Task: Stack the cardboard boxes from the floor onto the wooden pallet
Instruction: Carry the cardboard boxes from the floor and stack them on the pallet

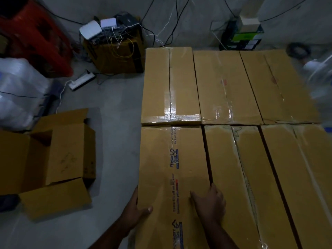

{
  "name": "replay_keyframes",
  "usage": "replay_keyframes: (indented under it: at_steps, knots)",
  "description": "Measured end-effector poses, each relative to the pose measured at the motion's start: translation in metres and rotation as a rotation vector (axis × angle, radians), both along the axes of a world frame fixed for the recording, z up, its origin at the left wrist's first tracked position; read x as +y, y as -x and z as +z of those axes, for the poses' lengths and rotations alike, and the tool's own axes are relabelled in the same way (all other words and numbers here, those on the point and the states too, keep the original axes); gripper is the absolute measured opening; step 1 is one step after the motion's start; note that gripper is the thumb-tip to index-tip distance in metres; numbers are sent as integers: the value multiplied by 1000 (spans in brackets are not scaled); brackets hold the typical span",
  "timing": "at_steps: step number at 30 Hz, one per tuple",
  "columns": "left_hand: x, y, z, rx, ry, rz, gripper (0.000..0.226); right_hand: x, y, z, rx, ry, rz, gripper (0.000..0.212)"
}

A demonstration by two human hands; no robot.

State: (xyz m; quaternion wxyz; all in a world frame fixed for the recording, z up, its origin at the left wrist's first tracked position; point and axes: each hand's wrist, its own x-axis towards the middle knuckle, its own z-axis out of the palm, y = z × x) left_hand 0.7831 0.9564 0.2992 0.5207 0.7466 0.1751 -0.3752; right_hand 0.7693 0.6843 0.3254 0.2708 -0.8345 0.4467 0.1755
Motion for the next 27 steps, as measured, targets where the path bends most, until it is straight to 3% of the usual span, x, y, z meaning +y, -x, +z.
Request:
replay_keyframes:
  at_steps: [5,11,20,23,25,27]
  knots:
    - [-15,0,15,5,-8,-25,93,-13,3,-1,-37,-41,-35,100]
    - [-10,1,8,-22,-25,-71,106,-10,10,-4,-50,-37,47,102]
    - [-12,0,3,-97,-199,-145,107,-13,30,3,-107,-5,168,81]
    - [-22,5,2,-135,-288,-203,137,-28,49,8,-23,171,164,89]
    - [-29,6,-2,-117,-340,-238,154,-43,63,-1,133,162,228,109]
    - [-34,8,-6,-114,-370,-237,155,-55,72,-15,190,75,288,117]
